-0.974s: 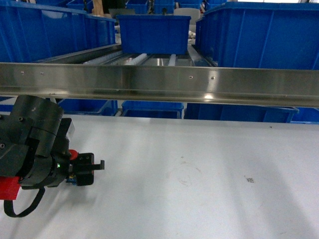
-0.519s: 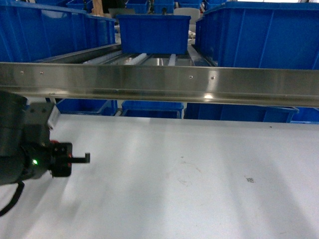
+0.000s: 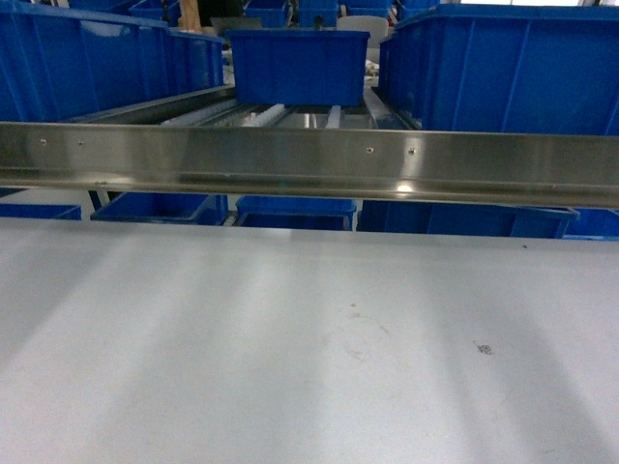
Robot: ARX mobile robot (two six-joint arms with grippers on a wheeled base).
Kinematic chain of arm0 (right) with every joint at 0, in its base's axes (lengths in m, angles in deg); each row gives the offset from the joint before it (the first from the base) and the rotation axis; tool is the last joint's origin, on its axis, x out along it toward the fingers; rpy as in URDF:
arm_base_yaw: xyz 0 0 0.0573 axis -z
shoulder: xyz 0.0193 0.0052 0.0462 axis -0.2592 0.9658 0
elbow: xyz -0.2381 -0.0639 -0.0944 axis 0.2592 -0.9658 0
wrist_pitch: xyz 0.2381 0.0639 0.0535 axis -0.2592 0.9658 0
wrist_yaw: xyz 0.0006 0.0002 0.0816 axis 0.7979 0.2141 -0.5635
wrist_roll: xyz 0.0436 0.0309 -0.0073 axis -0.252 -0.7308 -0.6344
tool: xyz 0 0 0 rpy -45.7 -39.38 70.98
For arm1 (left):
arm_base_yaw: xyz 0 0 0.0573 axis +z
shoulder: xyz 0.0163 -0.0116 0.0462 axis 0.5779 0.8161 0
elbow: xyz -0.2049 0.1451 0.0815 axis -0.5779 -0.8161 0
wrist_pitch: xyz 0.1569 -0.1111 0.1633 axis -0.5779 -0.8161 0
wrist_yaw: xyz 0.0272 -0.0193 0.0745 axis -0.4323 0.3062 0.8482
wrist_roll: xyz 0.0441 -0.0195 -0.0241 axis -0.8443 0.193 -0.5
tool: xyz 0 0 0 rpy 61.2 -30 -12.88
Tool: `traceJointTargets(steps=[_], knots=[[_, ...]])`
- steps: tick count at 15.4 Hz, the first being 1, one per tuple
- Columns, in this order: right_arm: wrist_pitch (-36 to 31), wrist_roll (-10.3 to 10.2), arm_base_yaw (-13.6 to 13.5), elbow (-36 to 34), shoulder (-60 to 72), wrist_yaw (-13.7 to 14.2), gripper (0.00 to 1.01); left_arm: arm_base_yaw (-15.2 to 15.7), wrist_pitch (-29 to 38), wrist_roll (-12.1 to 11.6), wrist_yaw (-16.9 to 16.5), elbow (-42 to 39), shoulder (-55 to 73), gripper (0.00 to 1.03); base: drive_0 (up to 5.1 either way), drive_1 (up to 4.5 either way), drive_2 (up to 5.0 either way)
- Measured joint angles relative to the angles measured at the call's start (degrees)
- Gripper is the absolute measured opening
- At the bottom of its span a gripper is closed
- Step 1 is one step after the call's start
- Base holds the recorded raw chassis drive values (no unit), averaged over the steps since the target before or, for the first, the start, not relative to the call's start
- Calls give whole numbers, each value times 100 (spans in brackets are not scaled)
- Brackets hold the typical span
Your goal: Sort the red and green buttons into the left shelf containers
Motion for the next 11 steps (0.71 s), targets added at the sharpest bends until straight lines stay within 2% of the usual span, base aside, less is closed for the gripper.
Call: traceJointTargets(steps=[2,11], knots=[[0,0,0,0,0,-2,29,-35,-46,46,105,-52,-315,28,0,0,0],[-4,-2,2,0,11,33,29,-39,-79,63,105,-61,-256,28,0,0,0]])
